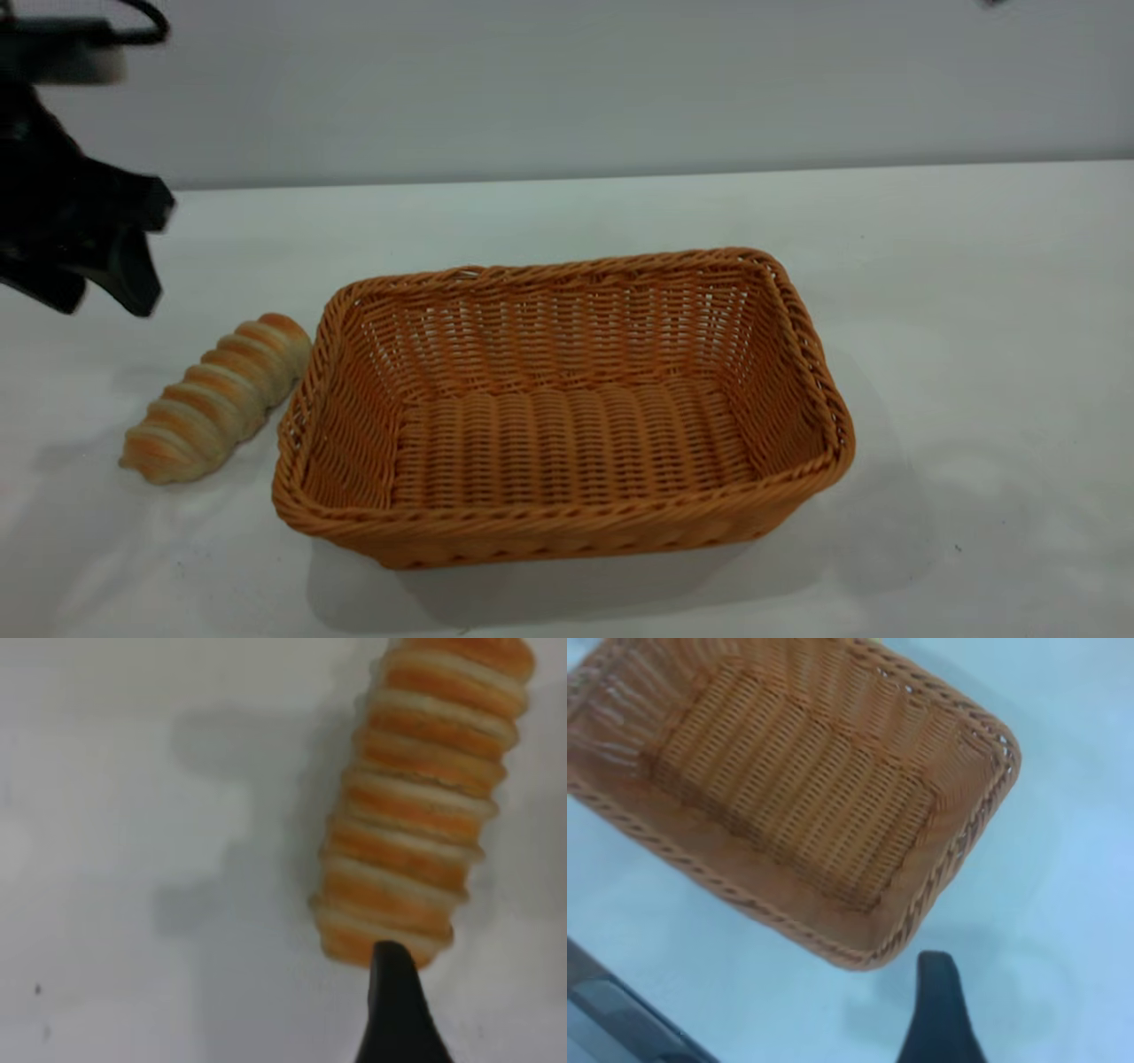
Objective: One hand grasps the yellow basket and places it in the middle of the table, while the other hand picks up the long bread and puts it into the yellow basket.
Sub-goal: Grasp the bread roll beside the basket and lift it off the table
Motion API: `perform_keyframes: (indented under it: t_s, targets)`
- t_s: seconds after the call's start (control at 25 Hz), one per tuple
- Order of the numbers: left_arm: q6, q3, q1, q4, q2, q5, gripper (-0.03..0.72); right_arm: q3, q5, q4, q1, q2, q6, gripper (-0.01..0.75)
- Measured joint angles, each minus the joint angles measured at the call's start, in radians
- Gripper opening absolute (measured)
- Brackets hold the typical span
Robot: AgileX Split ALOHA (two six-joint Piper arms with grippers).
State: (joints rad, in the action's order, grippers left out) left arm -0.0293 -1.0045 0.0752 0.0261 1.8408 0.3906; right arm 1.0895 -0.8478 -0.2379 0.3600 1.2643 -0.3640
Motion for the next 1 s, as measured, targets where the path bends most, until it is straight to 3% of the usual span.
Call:
perform_keyframes:
  t_s: [0.4,0.76,0.88,1.0]
  targets:
    - [-0.011,-0.145,0.004,0.001,0.257,0.002,0.525,-0.097,-0.036,0.0,0.0,-0.254,0.003,0.544]
    - [-0.012,-0.2,0.046,-0.008,0.373,-0.017,0.511,-0.15,-0.042,0.0,0.0,-0.312,0.009,0.544]
    - [-0.012,-0.201,0.047,-0.013,0.378,-0.018,0.42,-0.15,-0.043,0.0,0.0,-0.316,0.009,0.544]
    - [-0.01,-0.204,0.047,-0.055,0.378,-0.011,0.206,-0.15,-0.043,0.001,0.0,-0.318,0.01,0.544]
